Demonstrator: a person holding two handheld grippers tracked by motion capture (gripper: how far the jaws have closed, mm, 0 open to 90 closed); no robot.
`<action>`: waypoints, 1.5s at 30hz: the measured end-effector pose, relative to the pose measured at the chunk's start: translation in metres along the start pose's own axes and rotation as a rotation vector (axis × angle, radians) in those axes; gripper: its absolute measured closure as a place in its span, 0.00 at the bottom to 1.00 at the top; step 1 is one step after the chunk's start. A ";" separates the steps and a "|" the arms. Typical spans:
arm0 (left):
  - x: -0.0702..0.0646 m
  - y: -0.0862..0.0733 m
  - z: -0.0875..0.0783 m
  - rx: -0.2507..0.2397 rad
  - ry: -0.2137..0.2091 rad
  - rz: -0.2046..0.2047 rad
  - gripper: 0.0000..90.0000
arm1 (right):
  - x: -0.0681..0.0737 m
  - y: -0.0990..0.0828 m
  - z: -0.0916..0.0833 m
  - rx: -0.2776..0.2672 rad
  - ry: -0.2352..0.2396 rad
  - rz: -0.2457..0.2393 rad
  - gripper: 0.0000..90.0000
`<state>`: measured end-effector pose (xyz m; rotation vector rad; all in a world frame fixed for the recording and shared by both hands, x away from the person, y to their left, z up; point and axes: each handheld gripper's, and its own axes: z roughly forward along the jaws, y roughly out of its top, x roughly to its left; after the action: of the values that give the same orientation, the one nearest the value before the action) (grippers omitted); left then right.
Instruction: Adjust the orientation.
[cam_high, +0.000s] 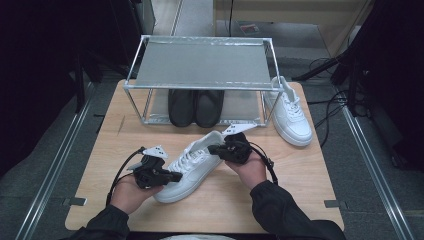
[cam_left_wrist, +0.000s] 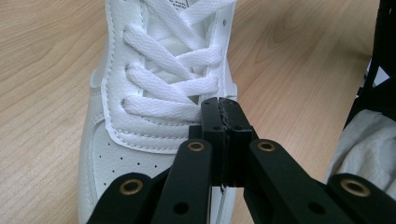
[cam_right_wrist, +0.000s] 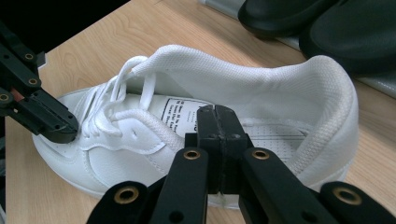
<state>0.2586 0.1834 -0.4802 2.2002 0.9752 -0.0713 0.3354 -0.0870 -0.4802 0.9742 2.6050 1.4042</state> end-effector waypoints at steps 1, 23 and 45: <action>0.001 0.000 0.000 0.003 -0.002 -0.001 1.00 | 0.000 -0.001 0.000 -0.001 -0.001 0.001 1.00; 0.028 0.017 0.002 -0.009 -0.003 -0.019 1.00 | 0.026 -0.019 -0.003 0.080 -0.001 -0.017 1.00; 0.046 0.037 0.008 0.017 0.002 -0.010 1.00 | 0.001 -0.023 -0.075 -0.038 -0.136 0.062 1.00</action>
<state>0.3178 0.1905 -0.4795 2.2114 0.9909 -0.0825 0.2995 -0.1517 -0.4531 1.1126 2.4630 1.3429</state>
